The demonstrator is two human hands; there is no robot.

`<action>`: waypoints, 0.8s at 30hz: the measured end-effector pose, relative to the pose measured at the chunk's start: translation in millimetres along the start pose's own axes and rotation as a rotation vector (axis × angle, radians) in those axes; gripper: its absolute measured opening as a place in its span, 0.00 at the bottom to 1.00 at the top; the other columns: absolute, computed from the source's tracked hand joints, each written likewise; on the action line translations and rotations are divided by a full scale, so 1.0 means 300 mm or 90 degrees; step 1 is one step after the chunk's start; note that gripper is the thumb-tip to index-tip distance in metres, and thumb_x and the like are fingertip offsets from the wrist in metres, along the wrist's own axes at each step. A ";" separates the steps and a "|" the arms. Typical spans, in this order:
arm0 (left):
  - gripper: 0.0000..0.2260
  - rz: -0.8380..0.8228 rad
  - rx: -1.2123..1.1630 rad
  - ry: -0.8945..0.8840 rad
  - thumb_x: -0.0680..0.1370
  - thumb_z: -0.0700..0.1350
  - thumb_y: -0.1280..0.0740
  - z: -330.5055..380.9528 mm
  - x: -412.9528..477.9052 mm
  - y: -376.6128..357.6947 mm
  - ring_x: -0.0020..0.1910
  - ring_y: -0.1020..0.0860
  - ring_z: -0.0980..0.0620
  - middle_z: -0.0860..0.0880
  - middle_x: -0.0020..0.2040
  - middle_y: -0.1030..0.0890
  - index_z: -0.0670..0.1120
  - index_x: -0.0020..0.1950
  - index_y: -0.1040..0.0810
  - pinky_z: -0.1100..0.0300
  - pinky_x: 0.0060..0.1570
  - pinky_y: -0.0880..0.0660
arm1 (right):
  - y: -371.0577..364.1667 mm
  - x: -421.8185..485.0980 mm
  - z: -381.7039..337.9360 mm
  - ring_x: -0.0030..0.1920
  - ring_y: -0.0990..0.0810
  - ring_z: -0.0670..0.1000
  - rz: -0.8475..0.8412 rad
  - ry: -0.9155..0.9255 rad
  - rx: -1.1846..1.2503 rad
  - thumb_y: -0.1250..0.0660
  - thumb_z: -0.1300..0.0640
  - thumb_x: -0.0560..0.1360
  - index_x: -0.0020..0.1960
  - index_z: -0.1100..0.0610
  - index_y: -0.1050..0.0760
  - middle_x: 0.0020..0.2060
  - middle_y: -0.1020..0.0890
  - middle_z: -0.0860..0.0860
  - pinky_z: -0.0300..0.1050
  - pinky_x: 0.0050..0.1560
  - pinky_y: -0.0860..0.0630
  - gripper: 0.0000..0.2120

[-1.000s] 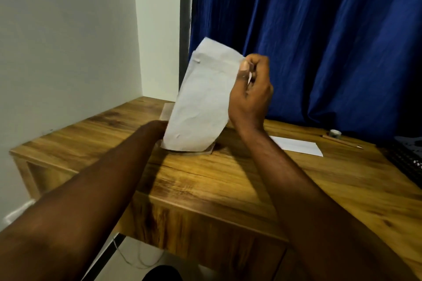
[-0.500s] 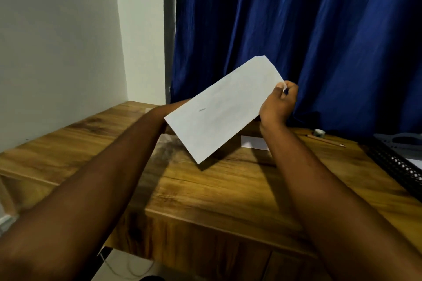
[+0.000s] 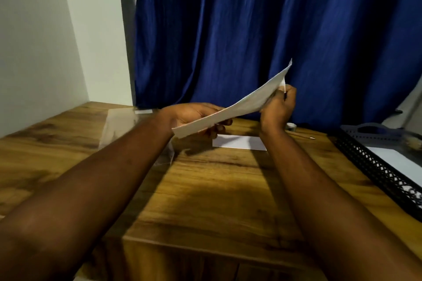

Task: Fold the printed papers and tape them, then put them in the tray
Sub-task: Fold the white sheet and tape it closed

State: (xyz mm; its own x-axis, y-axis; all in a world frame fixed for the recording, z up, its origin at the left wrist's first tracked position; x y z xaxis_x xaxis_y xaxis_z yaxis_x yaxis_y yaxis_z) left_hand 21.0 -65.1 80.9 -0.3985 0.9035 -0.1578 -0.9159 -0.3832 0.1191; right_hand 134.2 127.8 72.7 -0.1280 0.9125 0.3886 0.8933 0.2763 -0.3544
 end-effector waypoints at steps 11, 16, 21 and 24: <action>0.10 0.200 0.641 0.021 0.83 0.46 0.36 -0.008 0.220 0.022 0.56 0.21 0.45 0.46 0.56 0.18 0.45 0.52 0.16 0.55 0.53 0.26 | 0.131 0.121 0.209 0.31 0.25 0.49 -0.113 -0.202 -0.021 0.42 0.57 0.85 0.40 0.56 0.23 0.25 0.23 0.47 0.44 0.34 0.29 0.16; 0.17 0.307 0.634 0.003 0.86 0.50 0.42 -0.179 0.274 0.039 0.69 0.24 0.41 0.43 0.71 0.21 0.45 0.67 0.18 0.48 0.71 0.30 | 0.193 0.125 0.310 0.35 0.20 0.43 -0.171 -0.097 -0.236 0.38 0.56 0.85 0.42 0.52 0.20 0.31 0.18 0.45 0.40 0.40 0.23 0.15; 0.17 0.376 0.599 -0.128 0.84 0.47 0.44 -0.284 0.311 0.021 0.47 0.21 0.44 0.44 0.47 0.17 0.48 0.39 0.22 0.49 0.52 0.27 | 0.191 0.123 0.348 0.54 0.19 0.51 -0.352 0.107 -0.511 0.38 0.53 0.84 0.52 0.49 0.18 0.51 0.15 0.47 0.49 0.56 0.24 0.10; 0.18 0.360 0.631 -0.185 0.84 0.47 0.43 -0.286 0.309 0.024 0.42 0.24 0.45 0.46 0.39 0.20 0.49 0.34 0.27 0.47 0.51 0.31 | 0.179 0.136 0.369 0.68 0.24 0.53 -0.477 0.158 -0.630 0.42 0.54 0.86 0.64 0.48 0.18 0.66 0.18 0.48 0.58 0.72 0.30 0.14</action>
State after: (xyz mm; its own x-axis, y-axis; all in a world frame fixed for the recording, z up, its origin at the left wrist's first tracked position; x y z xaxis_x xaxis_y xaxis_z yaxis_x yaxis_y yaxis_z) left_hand -26.5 -0.5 -17.1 -0.5934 0.7112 0.3768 -0.1242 -0.5434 0.8302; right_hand 129.3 213.4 -24.8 -0.7527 0.5195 0.4044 0.5896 0.2585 0.7652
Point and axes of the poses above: each hand's wrist, its own x-axis towards the middle knuckle, its own y-axis out of the back of the hand, z = x × y, the point moved 2 cm from there along x, towards the middle knuckle
